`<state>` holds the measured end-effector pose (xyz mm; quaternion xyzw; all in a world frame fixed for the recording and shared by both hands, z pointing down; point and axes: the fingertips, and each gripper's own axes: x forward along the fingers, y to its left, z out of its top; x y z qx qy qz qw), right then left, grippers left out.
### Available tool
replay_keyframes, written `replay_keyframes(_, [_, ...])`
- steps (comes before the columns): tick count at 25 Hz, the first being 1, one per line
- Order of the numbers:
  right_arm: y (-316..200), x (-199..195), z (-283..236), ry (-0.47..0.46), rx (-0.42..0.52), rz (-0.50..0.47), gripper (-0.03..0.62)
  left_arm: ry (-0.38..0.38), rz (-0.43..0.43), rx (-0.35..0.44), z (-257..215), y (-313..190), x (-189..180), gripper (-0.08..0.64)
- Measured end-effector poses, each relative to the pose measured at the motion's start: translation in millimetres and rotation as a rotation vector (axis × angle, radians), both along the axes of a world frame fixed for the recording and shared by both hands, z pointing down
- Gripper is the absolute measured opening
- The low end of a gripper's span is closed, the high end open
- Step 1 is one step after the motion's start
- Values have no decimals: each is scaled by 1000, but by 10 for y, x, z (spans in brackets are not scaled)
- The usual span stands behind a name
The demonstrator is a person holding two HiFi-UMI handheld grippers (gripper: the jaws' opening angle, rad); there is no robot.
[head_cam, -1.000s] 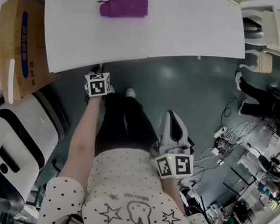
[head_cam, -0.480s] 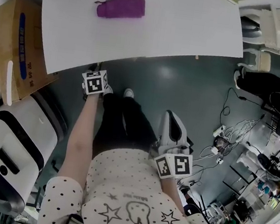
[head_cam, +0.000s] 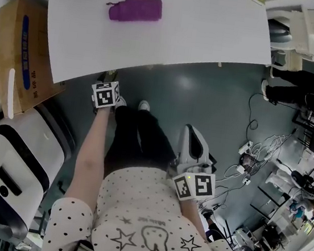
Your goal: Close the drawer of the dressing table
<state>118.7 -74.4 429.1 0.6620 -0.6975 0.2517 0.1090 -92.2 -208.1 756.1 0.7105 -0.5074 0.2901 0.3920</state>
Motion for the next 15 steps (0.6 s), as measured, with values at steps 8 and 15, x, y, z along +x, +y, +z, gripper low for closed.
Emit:
replay_keyframes(8, [-10,-54,-5,-7,15,-18,3,18,-34,50,-220,298,-147,152])
replay_keyframes(15, [-97,-143,-82,-25,59,-71,3,28,-39,195,-855,319,-163,12])
